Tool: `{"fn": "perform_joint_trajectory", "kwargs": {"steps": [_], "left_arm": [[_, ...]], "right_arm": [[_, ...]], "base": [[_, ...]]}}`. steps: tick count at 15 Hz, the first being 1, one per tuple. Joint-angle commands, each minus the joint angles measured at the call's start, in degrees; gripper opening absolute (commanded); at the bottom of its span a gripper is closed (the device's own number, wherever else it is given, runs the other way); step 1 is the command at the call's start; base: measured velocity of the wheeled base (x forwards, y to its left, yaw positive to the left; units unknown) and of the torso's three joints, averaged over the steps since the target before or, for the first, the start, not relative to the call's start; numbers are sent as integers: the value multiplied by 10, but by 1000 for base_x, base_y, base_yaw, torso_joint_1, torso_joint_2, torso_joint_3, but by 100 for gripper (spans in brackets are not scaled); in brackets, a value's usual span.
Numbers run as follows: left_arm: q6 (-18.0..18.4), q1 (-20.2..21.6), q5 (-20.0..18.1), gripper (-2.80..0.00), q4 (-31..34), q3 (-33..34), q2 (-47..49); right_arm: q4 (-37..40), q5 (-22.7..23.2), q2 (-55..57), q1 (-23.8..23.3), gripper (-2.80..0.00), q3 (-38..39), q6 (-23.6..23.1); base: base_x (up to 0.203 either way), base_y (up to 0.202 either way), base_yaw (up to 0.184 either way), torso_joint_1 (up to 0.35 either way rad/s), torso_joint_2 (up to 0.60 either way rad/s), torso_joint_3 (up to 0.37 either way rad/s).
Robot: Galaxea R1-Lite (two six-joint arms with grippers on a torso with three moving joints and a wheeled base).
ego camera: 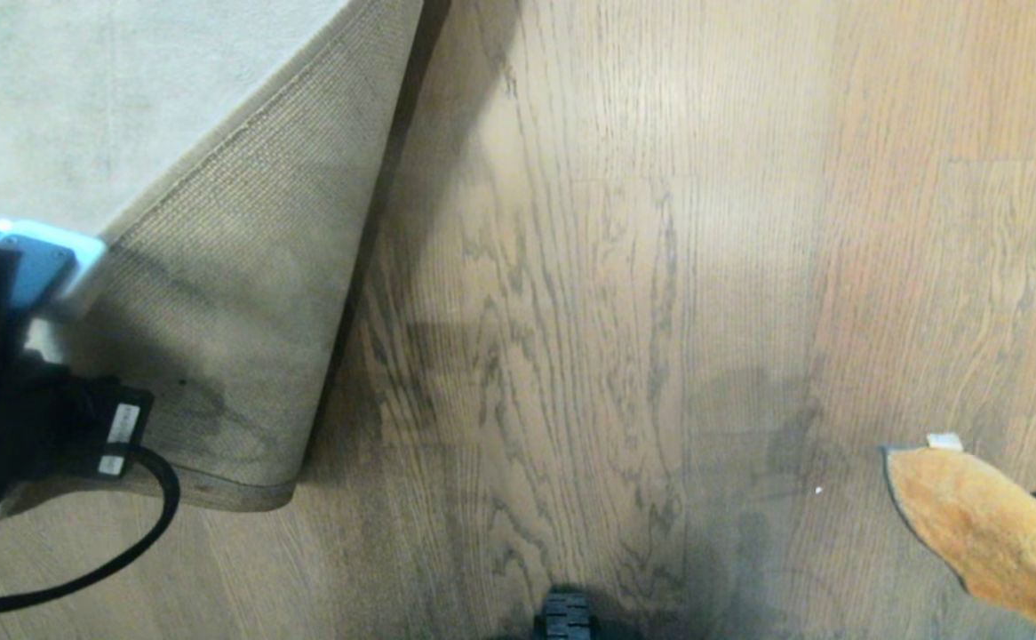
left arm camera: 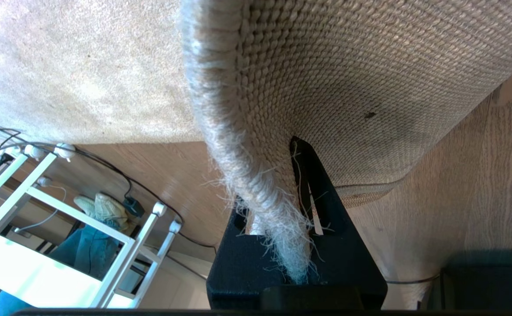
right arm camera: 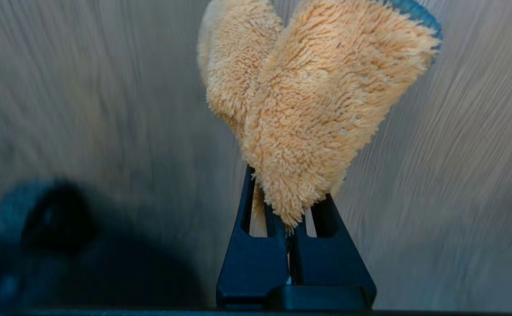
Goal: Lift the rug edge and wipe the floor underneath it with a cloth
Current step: Lay down the carpet
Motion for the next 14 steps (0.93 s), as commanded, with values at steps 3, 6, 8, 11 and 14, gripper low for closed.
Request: {"fn": "perform_joint_trajectory", "kwargs": {"steps": [3,6,8,11,14], "left_arm": [[1,0,3,-280,1,0,-1],[1,0,3,-280,1,-1,-1],[1,0,4,-280,1,-2,-2],[0,0,3,-280,1,0,-4],[0,0,3,-280,1,-1,-4]], "right_arm": [[104,33,-3,0,-280,-1,4],[102,34,-4,0,-280,-1,5],[101,34,-4,0,-280,0,5],[101,34,-4,0,-280,0,5],[99,34,-3,-6,-280,0,6]], "base": [[0,0,0,0,0,0],[0,0,0,0,0,0],[0,0,0,0,0,0],[0,0,0,0,0,0],[0,0,0,0,0,0]]}}
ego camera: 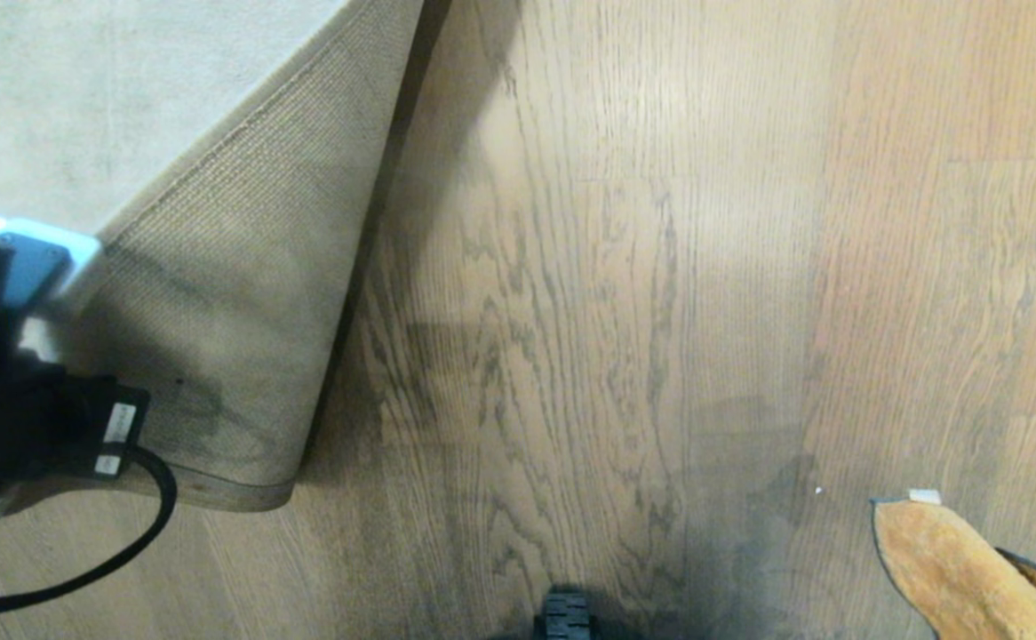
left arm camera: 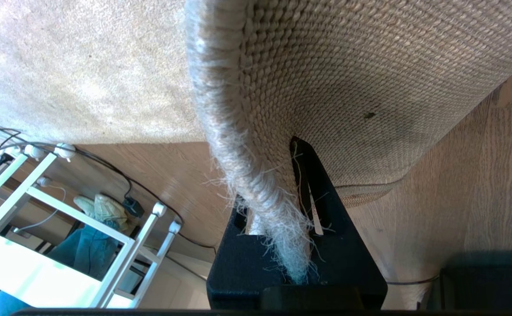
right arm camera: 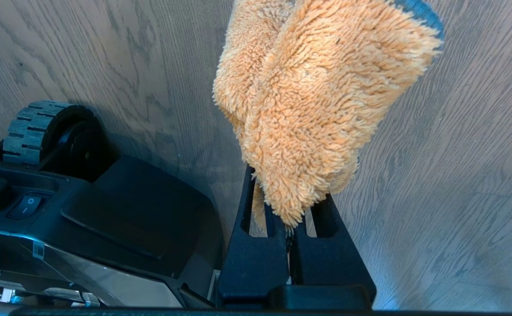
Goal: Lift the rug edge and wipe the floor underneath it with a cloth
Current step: Lay down the carpet
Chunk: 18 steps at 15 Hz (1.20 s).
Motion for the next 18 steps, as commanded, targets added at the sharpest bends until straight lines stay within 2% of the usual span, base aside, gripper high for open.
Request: {"fn": "perform_joint_trajectory", "kwargs": {"steps": [1,3,8,14,18], "left_arm": [[0,0,3,-280,1,0,0],[1,-1,14,-280,1,-3,1],[2,-2,14,-280,1,-7,0],[0,-5,12,-280,1,-9,-8],[0,-40,12,-280,1,-4,-28]], "right_arm": [[-1,1,-1,-23,-280,1,0],[-3,0,-28,-71,-280,1,2],[-3,-2,-155,-58,-280,1,14],[-3,-3,-160,-57,-280,1,27],[-3,-3,-160,-57,-280,1,28]], "base": [[0,0,0,0,0,0],[0,0,0,0,0,0],[0,0,0,0,0,0],[0,0,0,0,0,0],[0,0,0,0,0,0]]}}
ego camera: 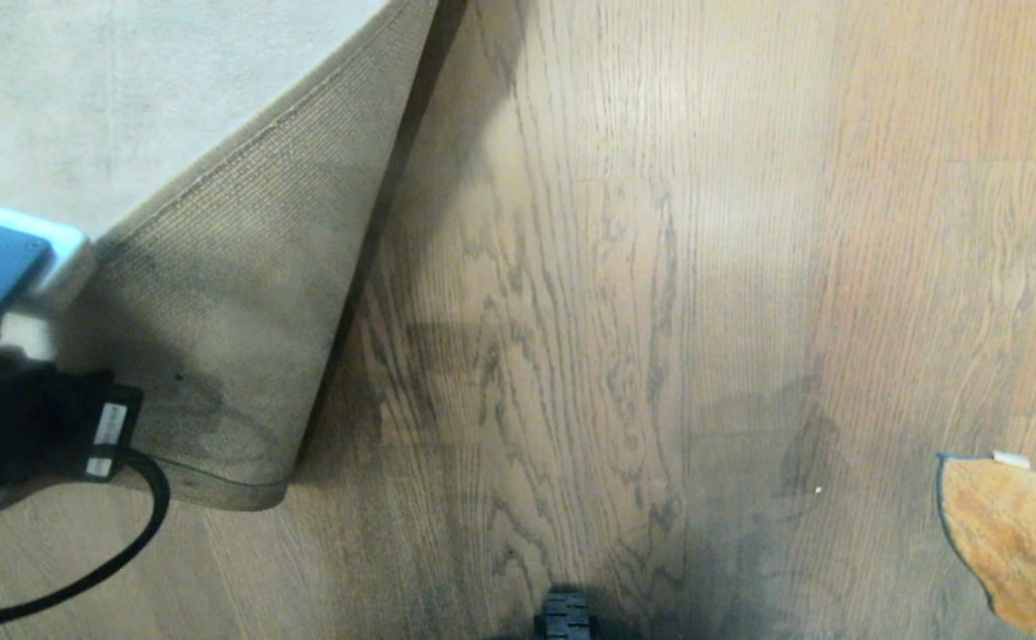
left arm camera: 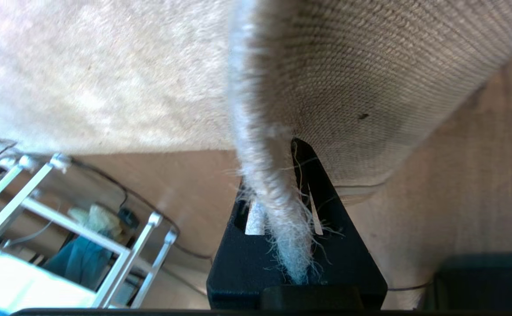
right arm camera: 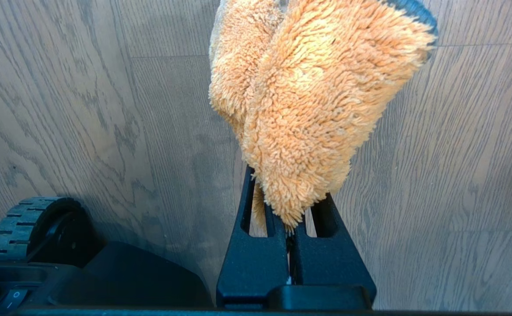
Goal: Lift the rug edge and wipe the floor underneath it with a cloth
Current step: Lay down the carpet
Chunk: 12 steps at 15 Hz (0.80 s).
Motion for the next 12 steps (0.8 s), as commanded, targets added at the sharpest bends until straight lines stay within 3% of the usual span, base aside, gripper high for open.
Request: {"fn": "perform_joint_trajectory", "kwargs": {"steps": [1,4,9,12], "left_arm": [[-1,-8,3,-280,0,2,-9],[-1,-18,3,-280,-5,0,-10],[0,-51,10,-280,-102,25,2],[-20,-62,13,-280,-130,51,1]], "right_arm": [[0,0,0,0,-280,0,0],[0,0,0,0,-280,0,-1],[0,0,0,0,-280,0,0],[0,0,0,0,-280,0,0]], "base": [[0,0,0,0,0,0],[0,0,0,0,0,0],[0,0,0,0,0,0],[0,0,0,0,0,0]]}}
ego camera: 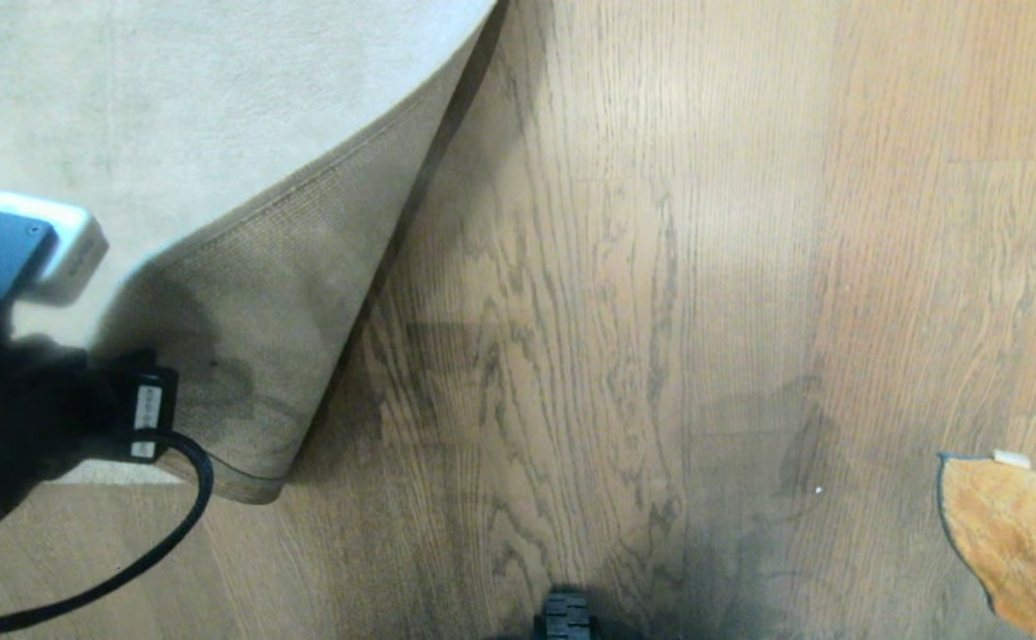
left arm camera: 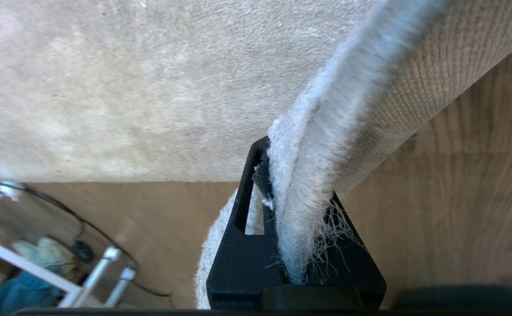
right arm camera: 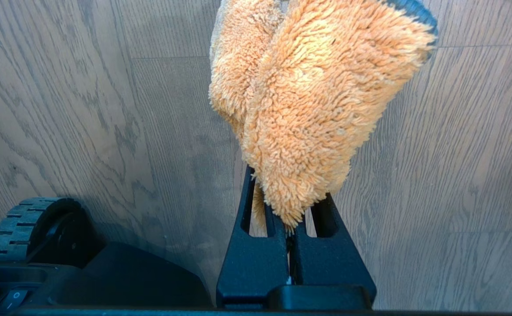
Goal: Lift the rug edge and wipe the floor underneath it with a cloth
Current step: Lay down the carpet
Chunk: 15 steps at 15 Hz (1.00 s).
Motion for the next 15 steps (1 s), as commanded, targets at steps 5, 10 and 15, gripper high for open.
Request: {"fn": "perform_joint_trajectory", "kwargs": {"steps": [5,10,15], "left_arm": [[-31,-27,2,-280,-3,20,-9],[-56,-43,0,-280,-2,23,-10],[-61,-45,-3,0,-3,28,-10]], "right_arm": [[0,0,1,0,-280,0,0],[0,0,1,0,-280,0,0],[0,0,1,0,-280,0,0]], "base": [[0,0,0,0,0,0],[0,0,0,0,0,0],[0,0,0,0,0,0]]}}
